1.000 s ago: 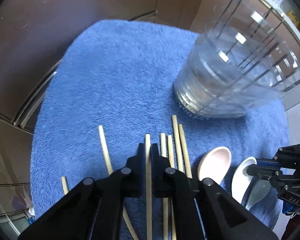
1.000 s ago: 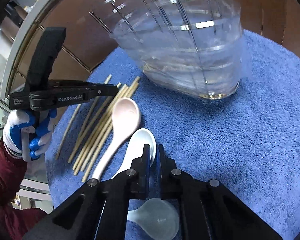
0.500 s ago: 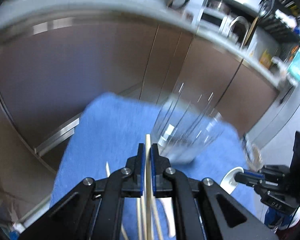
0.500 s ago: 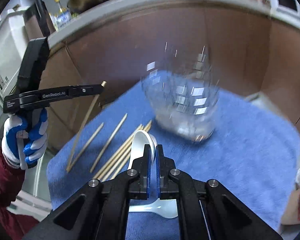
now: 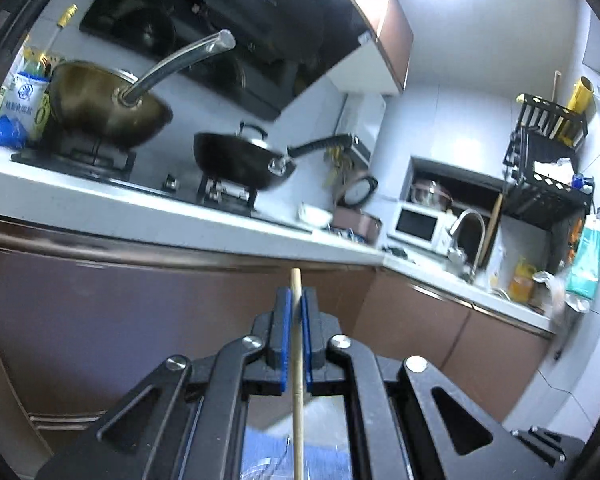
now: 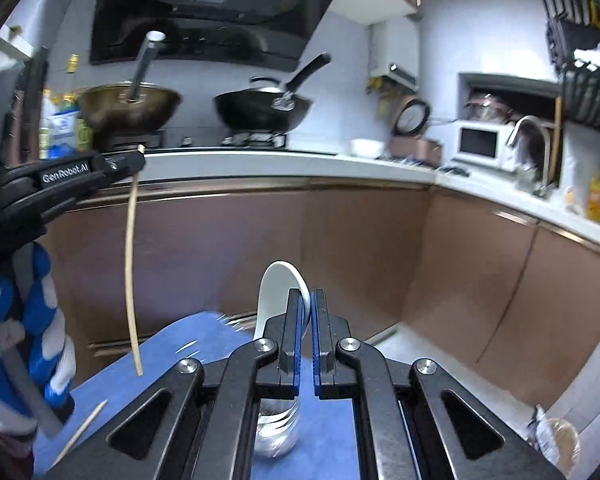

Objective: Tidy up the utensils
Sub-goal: 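Lift the chopstick into the holder with the left tool while the right tool drops the spoon in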

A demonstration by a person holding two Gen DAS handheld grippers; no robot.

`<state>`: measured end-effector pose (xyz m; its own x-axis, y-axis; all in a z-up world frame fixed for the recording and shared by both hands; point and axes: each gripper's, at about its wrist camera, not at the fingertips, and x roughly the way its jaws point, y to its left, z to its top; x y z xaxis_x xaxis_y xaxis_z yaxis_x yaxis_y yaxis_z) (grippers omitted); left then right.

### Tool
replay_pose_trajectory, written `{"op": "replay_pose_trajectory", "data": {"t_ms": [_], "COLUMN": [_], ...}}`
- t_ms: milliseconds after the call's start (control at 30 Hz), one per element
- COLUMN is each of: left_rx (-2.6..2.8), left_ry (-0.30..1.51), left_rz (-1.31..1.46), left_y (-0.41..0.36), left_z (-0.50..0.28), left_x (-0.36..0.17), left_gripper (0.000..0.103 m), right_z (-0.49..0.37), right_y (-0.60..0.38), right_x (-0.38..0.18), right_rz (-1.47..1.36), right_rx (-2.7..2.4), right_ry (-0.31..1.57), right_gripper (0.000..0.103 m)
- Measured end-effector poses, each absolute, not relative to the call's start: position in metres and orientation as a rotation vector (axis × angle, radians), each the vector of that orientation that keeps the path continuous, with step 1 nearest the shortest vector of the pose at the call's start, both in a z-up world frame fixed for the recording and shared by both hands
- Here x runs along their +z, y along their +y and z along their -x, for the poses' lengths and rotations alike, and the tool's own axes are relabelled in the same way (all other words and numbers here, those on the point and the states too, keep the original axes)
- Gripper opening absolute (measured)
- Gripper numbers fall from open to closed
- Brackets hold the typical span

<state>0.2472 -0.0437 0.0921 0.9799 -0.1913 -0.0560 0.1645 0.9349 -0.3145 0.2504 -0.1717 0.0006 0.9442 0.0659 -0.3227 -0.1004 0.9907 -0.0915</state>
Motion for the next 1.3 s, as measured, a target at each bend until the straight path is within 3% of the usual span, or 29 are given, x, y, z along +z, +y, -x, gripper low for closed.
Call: {"op": "replay_pose_trajectory", "data": {"t_ms": [567,633,767,933,1067,1300], "left_rx": [-0.095,-0.095,-0.101,-0.107,-0.105,-0.128], "left_ry": [0.057,0.063,0.057,0.049,0.093,0.305], "left_rz": [0.2,0.191,0.197,0.168,0.137,0.095], "left_y": [-0.078,-0.077,-0.067,-0.051,-0.03,0.002], "left_z": [-0.265,-0.26,-0.244,-0.213,-0.187,-0.162], "left_x": [-0.008,-0.008,0.005,0.03,0.05,0.054], "left_gripper": [0.007,0.011,0.031,0.032,0.039,0.039], "right_z": [-0.284,-0.28,-0.27,-0.247,-0.219,-0.169], "right_y": [-0.155,-0.155,-0.157,-0.159,-0.164,-0.17], "right_x": [-0.1,-0.099,-0.087,-0.066,-0.043,-0.014], "right_rz": [0.124,0.121,0.111,0.123,0.117,0.109], "right_rx": [0.038,0.042,0.056,0.062,0.07,0.143], "right_ry": [0.315,0.305,0.289,0.279,0.26,0.28], "right_gripper": [0.008,0.012,0.016,0.017,0.017,0.017]}}
